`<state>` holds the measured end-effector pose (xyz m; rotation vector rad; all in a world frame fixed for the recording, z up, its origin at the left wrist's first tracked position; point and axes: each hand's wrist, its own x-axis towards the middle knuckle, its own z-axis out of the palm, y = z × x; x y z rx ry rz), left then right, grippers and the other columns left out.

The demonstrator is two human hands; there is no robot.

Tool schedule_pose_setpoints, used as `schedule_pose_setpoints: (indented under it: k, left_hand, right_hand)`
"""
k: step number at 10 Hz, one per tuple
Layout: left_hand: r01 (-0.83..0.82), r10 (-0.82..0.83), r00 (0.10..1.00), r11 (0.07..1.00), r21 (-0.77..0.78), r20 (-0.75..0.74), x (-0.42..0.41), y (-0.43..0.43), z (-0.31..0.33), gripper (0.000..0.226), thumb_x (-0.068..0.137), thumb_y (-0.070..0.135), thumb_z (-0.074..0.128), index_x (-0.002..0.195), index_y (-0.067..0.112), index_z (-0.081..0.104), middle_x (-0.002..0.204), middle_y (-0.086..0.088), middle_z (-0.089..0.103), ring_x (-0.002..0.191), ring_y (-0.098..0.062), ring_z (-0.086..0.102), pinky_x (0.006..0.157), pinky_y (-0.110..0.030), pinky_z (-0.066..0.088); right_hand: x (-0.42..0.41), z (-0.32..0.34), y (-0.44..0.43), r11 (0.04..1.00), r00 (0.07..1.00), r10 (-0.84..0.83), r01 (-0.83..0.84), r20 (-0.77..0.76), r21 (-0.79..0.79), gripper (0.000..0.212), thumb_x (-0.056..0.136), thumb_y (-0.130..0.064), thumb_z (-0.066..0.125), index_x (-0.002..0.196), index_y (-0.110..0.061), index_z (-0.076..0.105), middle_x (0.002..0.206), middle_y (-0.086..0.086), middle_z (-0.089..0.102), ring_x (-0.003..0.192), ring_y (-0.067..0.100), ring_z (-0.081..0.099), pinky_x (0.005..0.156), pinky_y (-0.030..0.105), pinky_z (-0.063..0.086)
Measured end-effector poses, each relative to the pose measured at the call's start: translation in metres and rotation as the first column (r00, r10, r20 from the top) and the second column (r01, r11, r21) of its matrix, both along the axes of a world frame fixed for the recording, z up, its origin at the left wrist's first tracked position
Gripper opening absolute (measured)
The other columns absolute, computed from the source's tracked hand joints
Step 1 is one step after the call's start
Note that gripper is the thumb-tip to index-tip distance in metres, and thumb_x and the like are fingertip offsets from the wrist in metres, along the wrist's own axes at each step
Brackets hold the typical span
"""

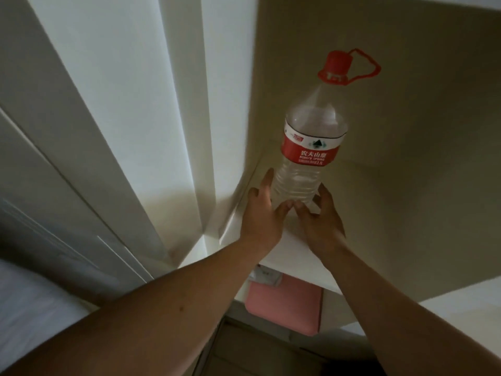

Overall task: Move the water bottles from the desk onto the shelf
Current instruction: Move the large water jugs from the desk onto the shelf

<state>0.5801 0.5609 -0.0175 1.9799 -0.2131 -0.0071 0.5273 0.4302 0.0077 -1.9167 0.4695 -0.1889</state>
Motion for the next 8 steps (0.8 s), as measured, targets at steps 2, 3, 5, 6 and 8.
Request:
schedule_pose_setpoints:
  k: [2,3,5,6,8]
  left_hand:
    - [-0.135,0.125,0.986,0.987,-0.083,-0.109,0.050,-0.031,0.011,0.075,0.103,0.031,0.064,0.167,0.034,0.024,0.153,-0.017,0.050,0.133,-0.036,0.056,0.101,-0.038,0.047]
    - [-0.210,0.186,0.967,0.969,-0.131,-0.174,0.066,-0.039,0.013,0.066,0.105,0.020,0.060,0.165,0.027,0.032,0.154,-0.020,0.048,0.132,-0.037,0.055,0.098,-0.034,0.050]
    - [-0.247,0.189,0.954,0.935,-0.253,-0.234,0.086,-0.049,-0.009,0.061,0.104,0.019,0.060,0.161,0.022,0.039,0.145,-0.004,0.055,0.132,-0.025,0.058,0.112,-0.043,0.049]
    - [-0.233,0.171,0.952,0.942,-0.242,-0.253,0.096,-0.052,-0.017,0.060,0.106,0.019,0.057,0.163,0.022,0.037,0.146,-0.005,0.059,0.134,-0.026,0.059,0.111,-0.034,0.045]
    - [-0.098,0.081,0.988,0.986,-0.134,-0.133,0.111,-0.052,-0.014,0.059,0.111,0.016,0.048,0.167,0.021,0.030,0.168,-0.004,0.041,0.153,-0.024,0.043,0.118,-0.030,0.035]
  right_hand:
    - [0.075,-0.014,-0.006,0.997,0.995,-0.079,0.078,0.059,0.017,0.068,0.104,-0.047,0.063,0.162,-0.050,0.029,0.156,0.004,0.054,0.137,0.027,0.059,0.108,0.046,0.052]
    - [0.102,-0.017,-0.006,0.997,0.993,-0.082,0.080,0.081,0.021,0.067,0.106,-0.042,0.062,0.163,-0.050,0.029,0.156,0.004,0.055,0.140,0.026,0.056,0.110,0.045,0.050]
    - [0.128,-0.028,-0.004,0.991,0.992,-0.107,0.102,0.064,0.081,0.056,0.109,-0.035,0.058,0.160,-0.028,0.037,0.158,0.003,0.052,0.140,0.026,0.055,0.109,0.038,0.046]
    - [0.134,-0.033,-0.007,0.999,0.999,-0.044,0.045,0.028,-0.014,0.056,0.111,-0.034,0.053,0.163,-0.019,0.038,0.161,0.006,0.051,0.143,0.027,0.053,0.110,0.032,0.042]
    - [0.146,-0.033,-0.014,0.997,0.998,0.041,-0.037,-0.055,0.067,0.064,0.112,-0.029,0.052,0.169,-0.030,0.024,0.166,0.009,0.043,0.148,0.025,0.048,0.125,0.042,0.036]
